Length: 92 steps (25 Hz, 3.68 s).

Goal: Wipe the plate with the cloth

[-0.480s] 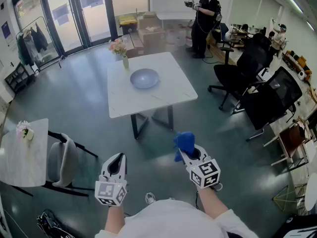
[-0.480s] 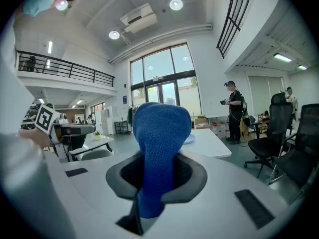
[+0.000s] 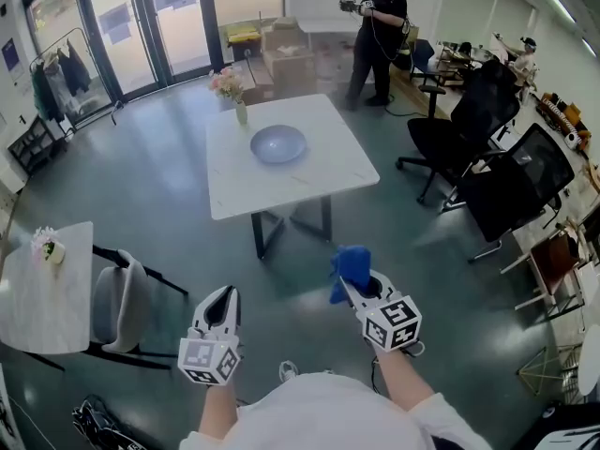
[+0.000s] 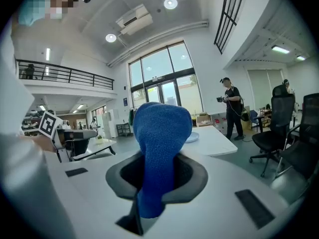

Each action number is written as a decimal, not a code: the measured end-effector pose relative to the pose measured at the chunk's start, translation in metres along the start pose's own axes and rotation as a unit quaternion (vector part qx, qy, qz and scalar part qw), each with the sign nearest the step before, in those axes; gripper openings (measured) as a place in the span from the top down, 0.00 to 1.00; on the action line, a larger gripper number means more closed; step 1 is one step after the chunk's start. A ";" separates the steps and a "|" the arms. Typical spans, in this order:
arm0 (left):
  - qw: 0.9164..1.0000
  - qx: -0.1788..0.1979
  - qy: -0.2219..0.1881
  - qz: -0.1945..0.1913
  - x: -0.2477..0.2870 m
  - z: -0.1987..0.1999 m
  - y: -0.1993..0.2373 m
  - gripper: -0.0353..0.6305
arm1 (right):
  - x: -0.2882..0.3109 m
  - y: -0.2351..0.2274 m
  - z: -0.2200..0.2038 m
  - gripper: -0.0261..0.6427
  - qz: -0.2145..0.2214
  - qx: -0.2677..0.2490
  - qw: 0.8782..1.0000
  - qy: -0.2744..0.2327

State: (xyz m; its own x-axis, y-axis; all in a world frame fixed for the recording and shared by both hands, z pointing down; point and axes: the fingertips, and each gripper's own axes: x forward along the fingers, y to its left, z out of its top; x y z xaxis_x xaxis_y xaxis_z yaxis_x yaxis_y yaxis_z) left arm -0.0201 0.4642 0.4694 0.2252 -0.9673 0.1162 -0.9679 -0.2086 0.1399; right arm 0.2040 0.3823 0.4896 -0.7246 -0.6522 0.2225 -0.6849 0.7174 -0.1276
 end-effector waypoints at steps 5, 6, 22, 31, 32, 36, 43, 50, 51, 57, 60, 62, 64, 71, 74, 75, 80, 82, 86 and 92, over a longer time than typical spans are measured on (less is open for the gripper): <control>1.000 0.003 0.000 -0.011 0.007 0.004 0.011 0.88 | 0.012 0.003 0.000 0.83 -0.005 0.012 1.000 0.004; 1.000 0.004 0.000 -0.015 0.009 0.004 0.013 0.88 | 0.014 0.003 0.000 0.83 -0.008 0.015 1.000 0.004; 0.999 0.005 0.026 -0.037 0.031 -0.015 0.059 0.88 | 0.050 0.007 -0.009 0.83 -0.042 0.031 0.999 0.012; 0.999 0.006 0.029 -0.022 0.096 -0.002 0.077 0.88 | 0.108 -0.044 0.011 0.83 -0.022 0.029 0.999 0.013; 0.999 0.007 0.028 -0.019 0.105 0.001 0.079 0.88 | 0.115 -0.050 0.014 0.83 -0.018 0.028 0.999 0.012; 1.000 0.009 0.026 -0.010 0.137 0.008 0.086 0.88 | 0.143 -0.076 0.024 0.83 -0.005 0.027 1.000 0.011; 0.999 0.006 0.025 0.021 0.193 0.016 0.091 0.88 | 0.180 -0.127 0.035 0.83 0.021 0.022 0.999 0.016; 0.999 -0.005 0.024 0.038 0.227 0.016 0.095 0.88 | 0.209 -0.152 0.039 0.83 0.043 0.015 0.999 0.023; 0.999 -0.005 0.027 0.039 0.230 0.016 0.096 0.88 | 0.211 -0.153 0.040 0.83 0.046 0.016 0.999 0.024; 0.999 -0.005 0.032 0.037 0.252 0.020 0.115 0.88 | 0.239 -0.161 0.044 0.83 0.044 0.022 0.998 0.030; 0.999 -0.010 0.028 0.033 0.266 0.022 0.136 0.88 | 0.258 -0.164 0.051 0.83 0.035 0.021 0.999 0.026; 0.999 -0.012 0.027 0.025 0.278 0.027 0.149 0.88 | 0.272 -0.165 0.057 0.83 0.028 0.020 0.999 0.025; 0.999 -0.006 0.028 0.016 0.289 0.031 0.163 0.88 | 0.288 -0.166 0.062 0.83 0.021 0.018 0.999 0.024; 0.999 0.008 0.031 -0.023 0.334 0.049 0.214 0.88 | 0.347 -0.167 0.082 0.83 -0.005 0.025 1.000 0.009; 0.999 0.012 0.033 -0.041 0.353 0.059 0.236 0.88 | 0.367 -0.166 0.091 0.83 -0.022 0.030 0.999 0.005; 0.998 0.013 0.034 -0.047 0.358 0.062 0.243 0.88 | 0.373 -0.165 0.093 0.83 -0.027 0.032 0.999 0.004; 0.996 0.019 0.038 -0.081 0.383 0.068 0.263 0.88 | 0.396 -0.169 0.098 0.83 -0.059 0.040 0.997 0.000; 0.994 0.024 0.043 -0.093 0.389 0.069 0.267 0.88 | 0.400 -0.170 0.099 0.83 -0.070 0.045 0.997 -0.001; 0.993 0.016 0.049 -0.103 0.405 0.064 0.276 0.88 | 0.409 -0.175 0.099 0.83 -0.082 0.049 0.995 0.000; 0.993 0.006 0.059 -0.099 0.428 0.057 0.289 0.88 | 0.427 -0.188 0.100 0.83 -0.080 0.053 0.995 0.004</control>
State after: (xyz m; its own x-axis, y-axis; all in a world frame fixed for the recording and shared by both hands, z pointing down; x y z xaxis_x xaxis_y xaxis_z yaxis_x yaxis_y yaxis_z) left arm -0.2095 -0.0182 0.5032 0.4215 -0.8838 0.2030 -0.9048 -0.3949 0.1595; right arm 0.0156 -0.0559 0.5119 -0.6050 -0.7542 0.2551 -0.7962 0.5743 -0.1904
